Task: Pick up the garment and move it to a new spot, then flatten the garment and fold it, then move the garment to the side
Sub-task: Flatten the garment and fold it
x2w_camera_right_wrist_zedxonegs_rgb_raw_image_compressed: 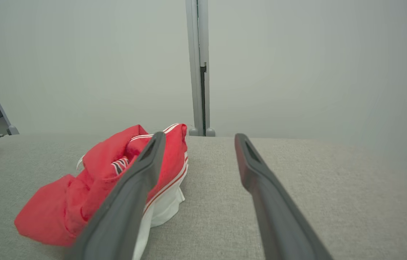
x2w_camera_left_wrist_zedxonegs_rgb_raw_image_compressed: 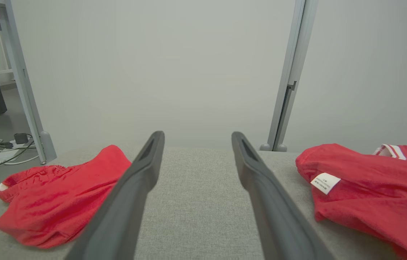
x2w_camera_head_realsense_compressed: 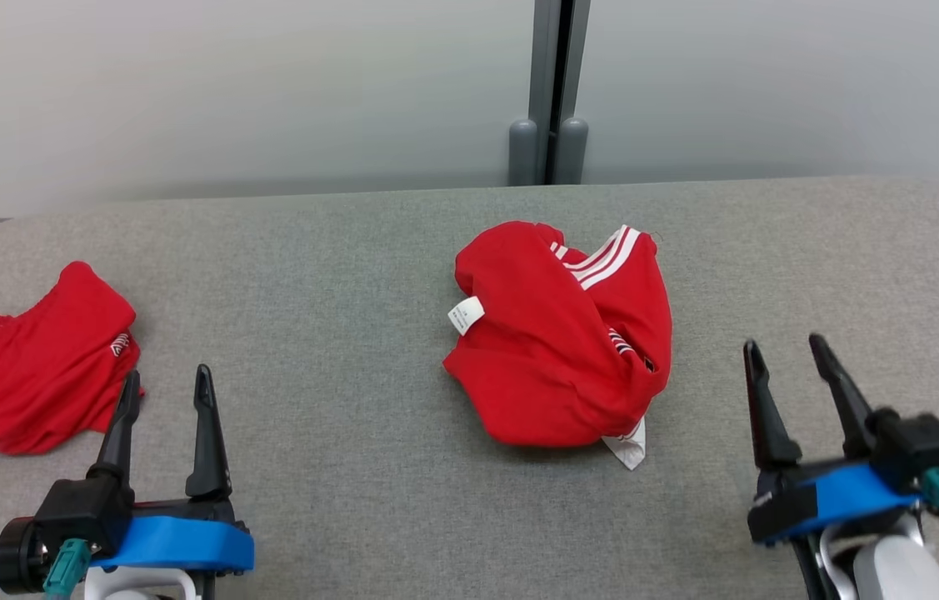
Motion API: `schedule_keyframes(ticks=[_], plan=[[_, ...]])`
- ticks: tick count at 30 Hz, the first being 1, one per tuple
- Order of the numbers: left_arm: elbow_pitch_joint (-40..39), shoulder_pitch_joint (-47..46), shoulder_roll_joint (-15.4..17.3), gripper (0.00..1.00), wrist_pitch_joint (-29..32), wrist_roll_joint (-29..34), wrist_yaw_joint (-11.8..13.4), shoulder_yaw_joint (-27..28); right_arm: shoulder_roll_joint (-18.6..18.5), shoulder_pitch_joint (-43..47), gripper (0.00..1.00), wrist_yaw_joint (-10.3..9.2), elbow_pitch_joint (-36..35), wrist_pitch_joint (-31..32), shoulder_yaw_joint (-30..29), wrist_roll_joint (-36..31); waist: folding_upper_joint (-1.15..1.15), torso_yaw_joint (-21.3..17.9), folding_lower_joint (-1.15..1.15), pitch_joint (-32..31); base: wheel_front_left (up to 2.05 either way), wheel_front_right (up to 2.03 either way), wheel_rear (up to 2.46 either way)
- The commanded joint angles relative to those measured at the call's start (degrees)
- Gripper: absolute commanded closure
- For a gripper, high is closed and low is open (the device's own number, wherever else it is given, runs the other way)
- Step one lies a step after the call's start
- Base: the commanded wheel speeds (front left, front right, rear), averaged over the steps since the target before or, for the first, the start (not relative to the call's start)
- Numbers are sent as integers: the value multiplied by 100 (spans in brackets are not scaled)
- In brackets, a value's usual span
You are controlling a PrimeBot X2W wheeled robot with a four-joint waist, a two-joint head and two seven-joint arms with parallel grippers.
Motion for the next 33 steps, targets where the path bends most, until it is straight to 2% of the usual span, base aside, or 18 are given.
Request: schedule_keyframes(ticks=[1, 9, 15, 23, 33], plan=[[3, -116, 2, 0, -17, 35, -27, 28, -25, -134, 0, 5, -27, 40, 7, -59, 0, 24, 0, 33, 0, 0, 0], [74, -365, -85, 0, -17, 95, -136, -37, -57, -1457, 0, 5, 324, 391, 107, -554, 0, 258, 0, 299, 0, 0, 0], [148, -536, -189, 0, -17, 107, -217, -116, -192, -2072, 0, 4, 1185, 824, 59, -533, 0, 505, 0, 514, 0, 0, 0], [221, -639, -282, 0, -17, 146, -284, -70, -389, -2196, 0, 4, 2423, 1112, 64, -412, 0, 662, 0, 662, 0, 0, 0], [353, -817, -348, 0, -17, 193, -369, -145, -242, -2355, 0, 4, 3740, 953, 266, -87, 0, 774, 0, 714, 0, 0, 0]])
